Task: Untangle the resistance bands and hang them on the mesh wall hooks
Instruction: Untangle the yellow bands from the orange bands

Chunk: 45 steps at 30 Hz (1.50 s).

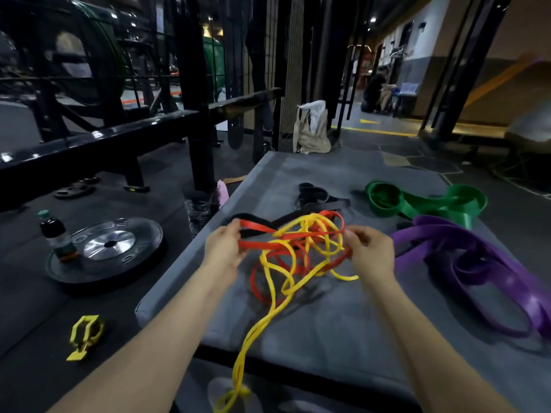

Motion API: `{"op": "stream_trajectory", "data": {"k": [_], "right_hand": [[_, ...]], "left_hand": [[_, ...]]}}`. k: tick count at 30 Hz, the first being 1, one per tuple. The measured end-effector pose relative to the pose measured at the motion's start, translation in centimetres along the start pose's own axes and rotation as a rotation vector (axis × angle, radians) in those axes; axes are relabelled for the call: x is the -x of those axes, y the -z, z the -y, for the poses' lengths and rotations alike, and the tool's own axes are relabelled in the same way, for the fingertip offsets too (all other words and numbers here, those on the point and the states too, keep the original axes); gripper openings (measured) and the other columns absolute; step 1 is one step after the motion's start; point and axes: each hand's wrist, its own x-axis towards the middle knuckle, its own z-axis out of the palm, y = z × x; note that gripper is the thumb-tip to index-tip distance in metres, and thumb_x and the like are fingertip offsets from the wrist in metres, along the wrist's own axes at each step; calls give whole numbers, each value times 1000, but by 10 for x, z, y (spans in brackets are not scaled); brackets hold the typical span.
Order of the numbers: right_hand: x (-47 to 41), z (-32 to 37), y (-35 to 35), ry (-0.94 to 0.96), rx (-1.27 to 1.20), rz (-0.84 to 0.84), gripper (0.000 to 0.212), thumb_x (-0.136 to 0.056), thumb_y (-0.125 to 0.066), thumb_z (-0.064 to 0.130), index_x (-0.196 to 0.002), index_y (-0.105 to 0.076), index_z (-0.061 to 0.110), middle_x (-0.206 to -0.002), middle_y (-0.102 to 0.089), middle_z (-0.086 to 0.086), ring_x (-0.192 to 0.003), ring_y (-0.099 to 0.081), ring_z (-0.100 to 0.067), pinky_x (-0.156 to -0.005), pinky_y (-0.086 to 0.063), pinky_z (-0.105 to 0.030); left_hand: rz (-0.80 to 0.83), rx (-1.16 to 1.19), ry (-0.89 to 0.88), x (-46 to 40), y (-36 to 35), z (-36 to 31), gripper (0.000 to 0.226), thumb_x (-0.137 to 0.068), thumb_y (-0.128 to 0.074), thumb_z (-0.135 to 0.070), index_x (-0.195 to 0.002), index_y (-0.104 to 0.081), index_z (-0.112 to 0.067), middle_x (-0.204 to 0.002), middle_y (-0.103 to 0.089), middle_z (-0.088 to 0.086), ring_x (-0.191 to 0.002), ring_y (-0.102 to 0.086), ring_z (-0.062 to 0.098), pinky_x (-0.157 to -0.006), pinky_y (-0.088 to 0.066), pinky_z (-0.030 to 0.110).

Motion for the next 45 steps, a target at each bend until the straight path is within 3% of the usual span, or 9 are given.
{"op": "stream_trajectory", "data": {"k": [8, 12, 18, 21, 24, 30, 34, 41, 45], "right_hand": [[-9, -32, 19, -436, -176, -292, 14, -90, -54, 8, -94, -67, 3, -81, -61, -11, -78, -57, -25, -68, -51, -29], [1, -19, 21, -245, 87, -84, 22, -90, -51, 6, -104, -67, 0, -89, -67, -15, -91, -61, -29, -82, -46, -36], [17, -15, 23, 106, 668, 154, 31, -86, -55, 8, -116, -61, 4, -115, -54, -22, -114, -42, -40, -96, -27, -35], [24, 6, 18, 247, 448, 105, 31, -84, -58, 4, -114, -63, 5, -112, -54, -15, -107, -50, -32, -95, -37, -34], [37, 19, 8, 335, 430, 343, 18, -86, -58, 8, -100, -68, 11, -95, -63, -5, -90, -58, -20, -81, -45, -31], [50, 15, -15, 100, 483, 688, 14, -88, -61, 17, -76, -58, 10, -57, -49, 6, -62, -49, -16, -59, -39, -23], [56, 18, -17, -205, -40, 787, 12, -86, -64, 6, -96, -59, 7, -69, -59, -2, -56, -57, -6, -55, -46, -16], [60, 16, -28, -107, -181, 899, 38, -87, -52, -11, -119, -60, 8, -88, -60, 1, -61, -55, 4, -59, -43, -8], [60, 14, -33, -45, -255, 935, 55, -85, -47, -16, -125, -56, 21, -97, -58, -1, -66, -49, -6, -65, -41, -15]], "left_hand": [[-127, 54, 76, -14, 10, 11, 34, -97, -49, -18, -65, -37, -17, -31, -29, -7, -24, -26, 6, -30, -20, 12], [-30, -266, 0, -11, 9, 19, 17, -91, -57, -27, -77, -56, -17, -80, -64, 11, -73, -62, 28, -67, -52, 33], [242, -793, -97, 9, 17, 19, 21, -88, -62, -17, -67, -58, -18, -73, -60, 2, -80, -57, 19, -72, -42, 27], [337, -824, 82, 26, 22, 13, 19, -91, -58, -30, -75, -51, -22, -76, -59, -1, -77, -55, 16, -70, -41, 27], [434, -770, 196, 36, 21, 13, 15, -91, -57, -34, -84, -50, -22, -73, -61, -2, -67, -57, 11, -68, -45, 25], [482, -462, 153, 27, 20, 18, 16, -85, -62, -2, -82, -56, -16, -69, -63, 1, -60, -59, 10, -57, -51, 20], [481, -458, 72, 22, 21, 15, 19, -83, -61, 6, -92, -60, -11, -84, -67, 4, -77, -63, 13, -70, -48, 22], [484, -468, 51, 21, 26, 15, 5, -79, -71, -12, -79, -67, -15, -76, -71, -5, -82, -62, 9, -85, -42, 25], [469, -571, 26, 19, 29, 17, 27, -78, -72, -10, -104, -67, -5, -97, -72, 6, -96, -64, 15, -91, -43, 24]]}}
